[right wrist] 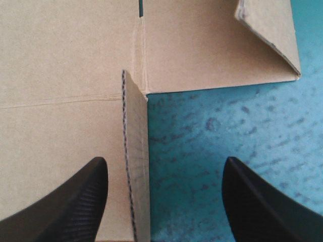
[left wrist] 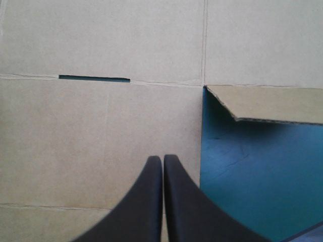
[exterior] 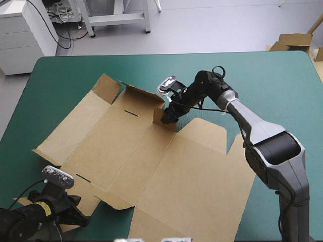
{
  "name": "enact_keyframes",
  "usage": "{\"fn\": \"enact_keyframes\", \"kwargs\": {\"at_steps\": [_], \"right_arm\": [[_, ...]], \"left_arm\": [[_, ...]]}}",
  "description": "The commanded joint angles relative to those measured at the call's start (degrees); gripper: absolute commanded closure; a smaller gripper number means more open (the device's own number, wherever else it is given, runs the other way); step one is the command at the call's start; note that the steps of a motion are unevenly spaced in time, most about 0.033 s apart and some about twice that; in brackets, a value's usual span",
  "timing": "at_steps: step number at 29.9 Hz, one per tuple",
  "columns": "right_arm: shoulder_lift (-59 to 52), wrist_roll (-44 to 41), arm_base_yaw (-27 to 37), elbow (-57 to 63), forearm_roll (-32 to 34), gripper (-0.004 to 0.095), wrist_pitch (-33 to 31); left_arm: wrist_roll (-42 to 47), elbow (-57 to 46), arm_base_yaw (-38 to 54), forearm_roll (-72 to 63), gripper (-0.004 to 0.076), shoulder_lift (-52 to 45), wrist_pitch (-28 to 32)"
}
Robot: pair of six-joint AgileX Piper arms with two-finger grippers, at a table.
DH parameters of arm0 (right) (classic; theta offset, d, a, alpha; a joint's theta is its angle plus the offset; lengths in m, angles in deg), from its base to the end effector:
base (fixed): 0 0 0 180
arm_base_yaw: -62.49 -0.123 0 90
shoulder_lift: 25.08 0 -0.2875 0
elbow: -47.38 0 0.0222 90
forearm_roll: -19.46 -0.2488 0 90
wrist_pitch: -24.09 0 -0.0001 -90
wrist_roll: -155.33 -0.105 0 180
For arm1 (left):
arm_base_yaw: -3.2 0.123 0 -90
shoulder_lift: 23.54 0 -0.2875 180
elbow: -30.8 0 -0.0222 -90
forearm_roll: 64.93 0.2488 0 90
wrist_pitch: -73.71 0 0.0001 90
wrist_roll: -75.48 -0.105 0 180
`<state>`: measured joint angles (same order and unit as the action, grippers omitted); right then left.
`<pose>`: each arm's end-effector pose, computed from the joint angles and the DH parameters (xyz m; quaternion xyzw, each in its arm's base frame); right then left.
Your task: Fold the box
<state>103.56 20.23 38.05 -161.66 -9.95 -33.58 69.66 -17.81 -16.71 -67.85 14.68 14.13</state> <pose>0.4107 0.2345 0.2424 -0.4647 0.8316 0.1994 0.2297 0.0730 -0.0314 0.2494 0.2072 0.9343 -0.0600 0.2836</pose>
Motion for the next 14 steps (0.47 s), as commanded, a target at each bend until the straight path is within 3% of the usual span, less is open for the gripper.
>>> {"fn": "enact_keyframes", "kwargs": {"at_steps": [1,4,14], "right_arm": [[-3.4,1.0,0.0,-1.8,-2.4,0.0309,1.3],[-3.0,1.0,0.0,-1.8,-2.3,0.0396,1.3],[-0.9,1.2,0.0,-1.8,-2.4,0.0895,-1.1]], "left_arm": [[0.3,1.4,-0.3,-0.3,0.0731,0.2,2.3],[0.3,1.4,-0.3,-0.3,0.0731,0.2,2.3],[0.3,1.4,-0.3,-0.3,0.0732,0.2,2.3]]}}
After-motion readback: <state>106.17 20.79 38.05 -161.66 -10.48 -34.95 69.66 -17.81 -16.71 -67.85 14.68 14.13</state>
